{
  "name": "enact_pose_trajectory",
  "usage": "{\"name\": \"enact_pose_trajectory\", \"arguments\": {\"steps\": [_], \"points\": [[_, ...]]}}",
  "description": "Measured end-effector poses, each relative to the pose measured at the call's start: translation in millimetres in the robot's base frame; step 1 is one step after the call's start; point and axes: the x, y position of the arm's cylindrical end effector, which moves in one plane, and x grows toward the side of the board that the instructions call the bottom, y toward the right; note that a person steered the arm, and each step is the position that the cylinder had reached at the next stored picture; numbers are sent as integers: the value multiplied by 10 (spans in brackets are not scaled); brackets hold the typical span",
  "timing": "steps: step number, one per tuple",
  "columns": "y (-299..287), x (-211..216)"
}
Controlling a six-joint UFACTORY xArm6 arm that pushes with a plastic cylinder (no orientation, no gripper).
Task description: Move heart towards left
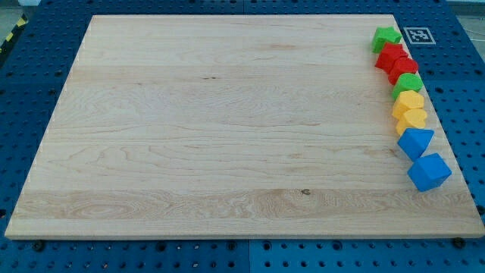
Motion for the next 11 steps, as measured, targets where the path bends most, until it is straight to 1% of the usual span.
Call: {"name": "enact_pose_trajectory", "arguments": {"steps": [1, 2, 4, 5, 7, 9, 10, 11], "points": [[6, -206], [3, -504], [6, -1299], [-437, -1330], [-619, -1346], [-1181, -1348], [-1079, -1348], [-609, -1348]]}}
